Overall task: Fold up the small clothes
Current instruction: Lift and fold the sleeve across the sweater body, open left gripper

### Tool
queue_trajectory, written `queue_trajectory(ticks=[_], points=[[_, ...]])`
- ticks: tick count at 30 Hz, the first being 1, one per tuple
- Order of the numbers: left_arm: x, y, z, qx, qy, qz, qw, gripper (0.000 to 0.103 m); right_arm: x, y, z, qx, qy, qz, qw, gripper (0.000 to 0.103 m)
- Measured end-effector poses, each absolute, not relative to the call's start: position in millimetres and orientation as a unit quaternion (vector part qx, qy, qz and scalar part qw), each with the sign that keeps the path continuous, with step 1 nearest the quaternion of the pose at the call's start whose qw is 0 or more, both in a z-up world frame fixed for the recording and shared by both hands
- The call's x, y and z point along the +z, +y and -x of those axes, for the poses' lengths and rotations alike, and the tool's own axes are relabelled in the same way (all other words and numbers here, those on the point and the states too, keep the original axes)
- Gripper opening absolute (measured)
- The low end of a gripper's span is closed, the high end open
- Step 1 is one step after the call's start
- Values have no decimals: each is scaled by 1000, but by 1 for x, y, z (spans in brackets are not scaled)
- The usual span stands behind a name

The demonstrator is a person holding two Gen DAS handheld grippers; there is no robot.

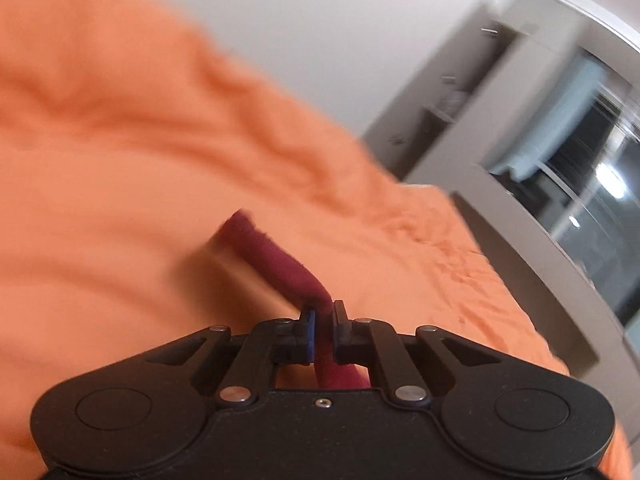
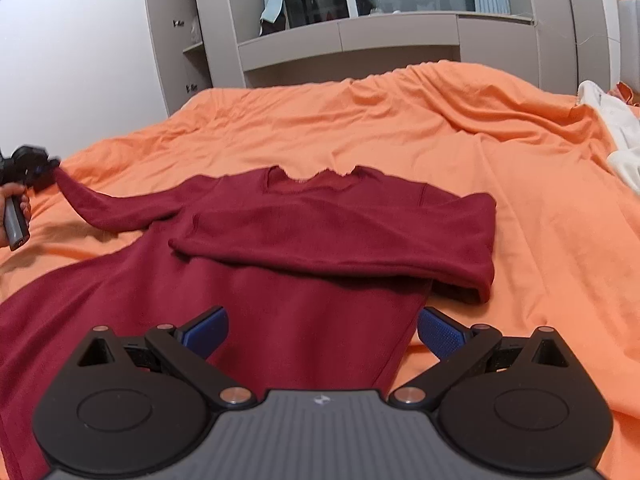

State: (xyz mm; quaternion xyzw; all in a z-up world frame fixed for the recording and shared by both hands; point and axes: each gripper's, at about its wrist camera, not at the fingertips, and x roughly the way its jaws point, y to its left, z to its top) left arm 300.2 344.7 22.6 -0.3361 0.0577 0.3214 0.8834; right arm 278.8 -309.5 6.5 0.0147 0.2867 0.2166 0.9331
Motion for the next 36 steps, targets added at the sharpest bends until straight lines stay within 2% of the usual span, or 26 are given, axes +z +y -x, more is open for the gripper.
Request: queue_trajectory(ticks=[6,11,14,20,27,33,35,36], points=[[82,267,-328,225,41,181,957,7,14,-316,-277,210,273,-27,938,103],[105,174,-353,99,62,39,992,7,20,-322,-277,203,262,-33,943,103],[96,116,-365,5,102,-40,994,7,21,-325,-277,193,253,-25,948,103],[53,29,-375,-131,206,-127,961,8,20,-335,-282,172,254,-38,951,103],[-7,-7,-372,-182,283,-183,924,10,16,-341,-288,169,268,-57,947,103],[-13,-10,-351,-199,314,-175,912,30,13,-338,-290,173,277,-56,943,103],[-11,-8,-347,-214,323,-156,909,49,13,-335,-290,176,277,-52,943,103],[-10,-6,-345,-221,326,-145,908,54,13,-334,-290,178,277,-51,943,103]])
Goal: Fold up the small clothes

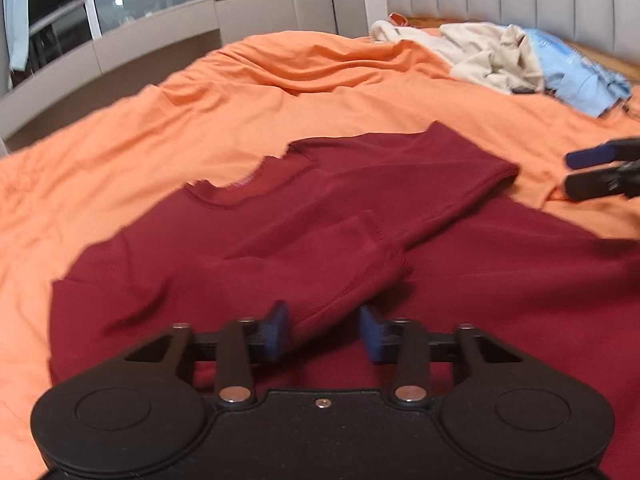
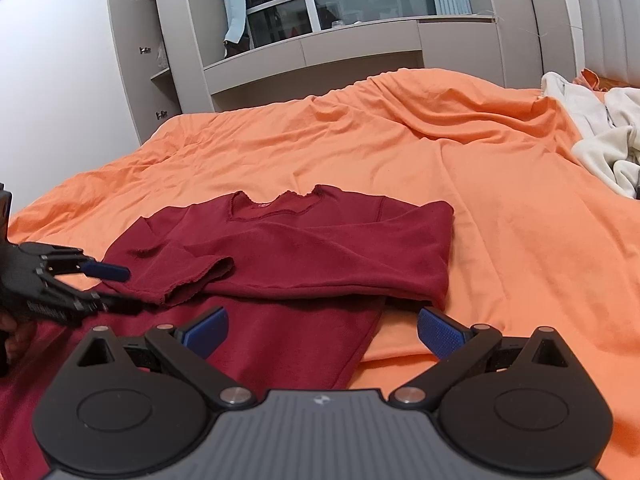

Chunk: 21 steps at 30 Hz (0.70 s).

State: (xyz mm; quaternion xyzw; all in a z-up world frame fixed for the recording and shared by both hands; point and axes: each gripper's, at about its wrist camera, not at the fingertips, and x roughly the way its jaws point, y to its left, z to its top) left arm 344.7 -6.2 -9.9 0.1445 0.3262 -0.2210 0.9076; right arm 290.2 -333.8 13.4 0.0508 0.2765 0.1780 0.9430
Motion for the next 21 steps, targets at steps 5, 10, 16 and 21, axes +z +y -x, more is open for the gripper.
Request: queue_trajectory(ticks=[5,10,16,21], points=[[1,12,-345,-217,337,-71,913,82,20,-317,-296,211,272,-43,938,102],[17,61,-349,-143,312,17,939,101,29,-287,-327,271,298,-79,912,87],[17,141,-364,10,306,110,946,101,19,-235,-378,283,331,-65,898,62],[-2,212,-372,78,307,233,919,90,-6,-216,-399,272,357,-54,892,47]])
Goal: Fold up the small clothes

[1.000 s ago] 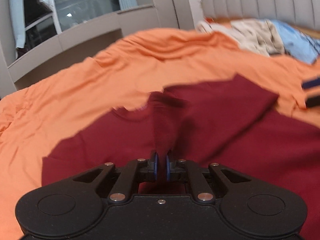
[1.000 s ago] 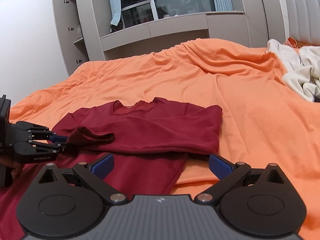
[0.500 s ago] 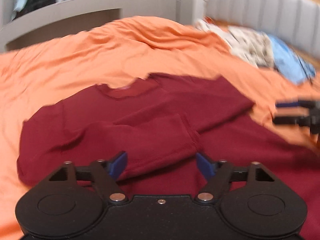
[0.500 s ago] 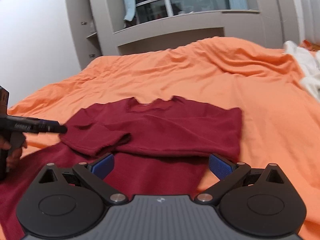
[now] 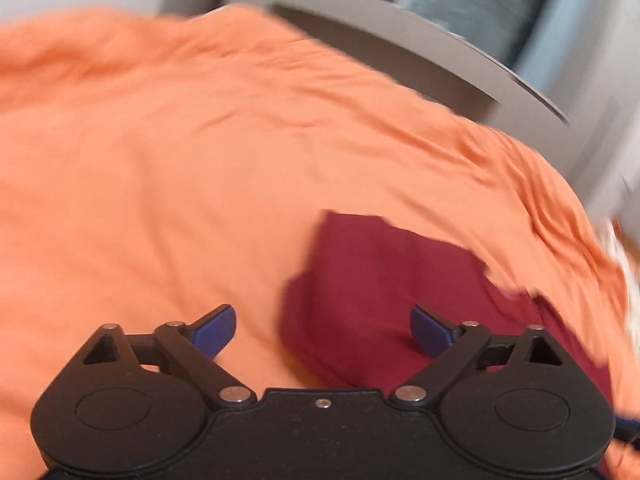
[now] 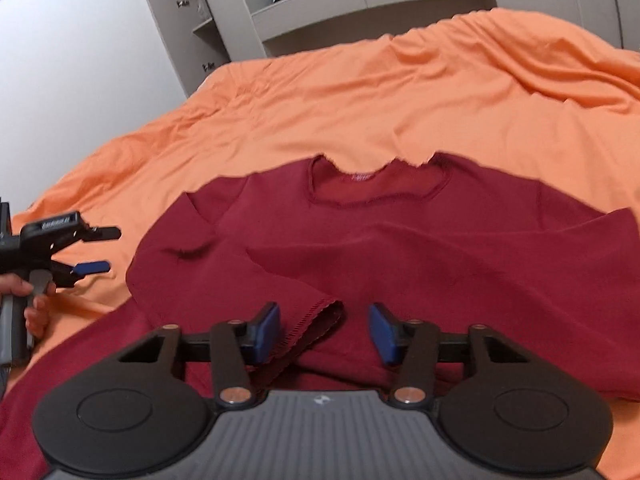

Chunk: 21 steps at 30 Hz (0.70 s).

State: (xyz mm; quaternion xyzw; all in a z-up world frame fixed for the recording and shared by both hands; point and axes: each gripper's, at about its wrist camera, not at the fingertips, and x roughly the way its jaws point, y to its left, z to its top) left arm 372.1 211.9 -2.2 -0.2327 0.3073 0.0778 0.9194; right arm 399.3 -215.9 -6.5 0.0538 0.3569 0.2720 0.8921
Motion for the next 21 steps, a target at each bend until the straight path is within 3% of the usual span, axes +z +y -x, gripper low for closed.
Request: queue_trajectory(ticks=[2,4,6,7,12,14,16,21], points=[[-12,231,-376,90,307,274,907,82,-12,-215,-399,275,357,-51,891,28],[-21,244,-382,93,305,314,894,75,-13,-216,-399,275,355,-56,892,22],[-32,255,-388,82,303,351,882,62,-14,-219,-399,278,352,-65,891,15],[-37,258,-391,78,303,366,876,51,-13,-220,-399,279,350,-68,892,13],[-53,262,-404,62,300,403,862,34,-9,-220,-395,280,340,-64,895,5],[-57,258,-407,52,305,405,860,12,-6,-219,-392,273,331,-57,901,3],[-57,255,-407,47,305,399,864,4,-2,-220,-388,260,323,-51,909,3],[-51,258,-395,72,266,420,865,1,-1,-221,-385,239,337,-45,909,2]])
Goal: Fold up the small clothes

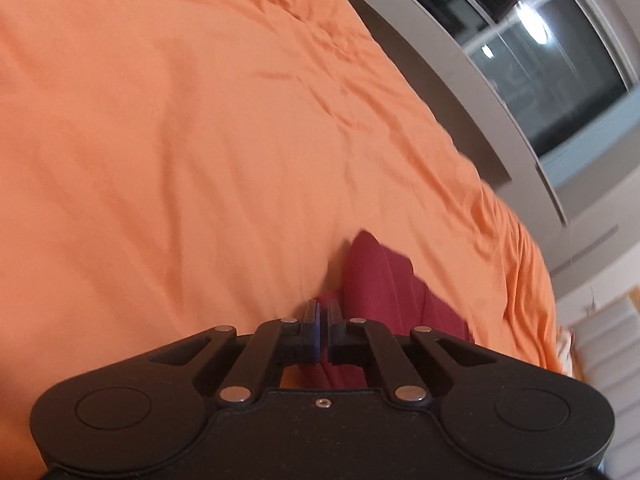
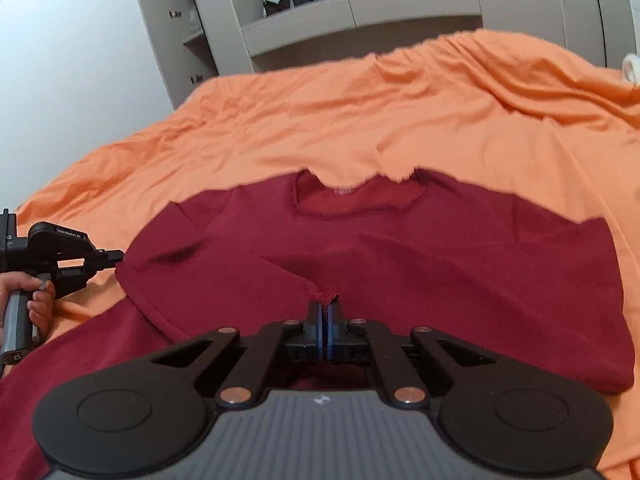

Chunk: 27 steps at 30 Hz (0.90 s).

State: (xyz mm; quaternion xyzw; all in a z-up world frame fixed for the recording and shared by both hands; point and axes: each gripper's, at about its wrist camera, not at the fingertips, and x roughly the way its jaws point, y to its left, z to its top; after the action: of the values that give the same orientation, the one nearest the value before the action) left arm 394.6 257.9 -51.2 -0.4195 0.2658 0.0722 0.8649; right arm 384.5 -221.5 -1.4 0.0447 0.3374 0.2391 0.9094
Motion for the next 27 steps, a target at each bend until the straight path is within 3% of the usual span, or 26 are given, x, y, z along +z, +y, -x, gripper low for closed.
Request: queue_trajectory(ticks=[7,12,16,18,20,23,27], points=[[-61,254,-389,129,283,423,851,1,-12,-222,-389,238,362,-46,900,3],[-60,252,-393,129,295,409,854,3,-11,-226,-386,237,357,-56,902,14],[-53,250,-392,136,292,395,860,26,-10,-229,-383,239,350,-60,904,42],[-47,246,-391,139,287,376,870,39,-10,-229,-381,243,347,-57,904,47],[-38,240,-390,138,273,342,889,59,-10,-228,-380,245,346,-54,904,53],[-26,224,-397,112,261,273,919,69,-11,-227,-378,250,345,-53,903,58],[-28,206,-418,99,289,201,931,70,-14,-226,-377,255,346,-49,902,62]])
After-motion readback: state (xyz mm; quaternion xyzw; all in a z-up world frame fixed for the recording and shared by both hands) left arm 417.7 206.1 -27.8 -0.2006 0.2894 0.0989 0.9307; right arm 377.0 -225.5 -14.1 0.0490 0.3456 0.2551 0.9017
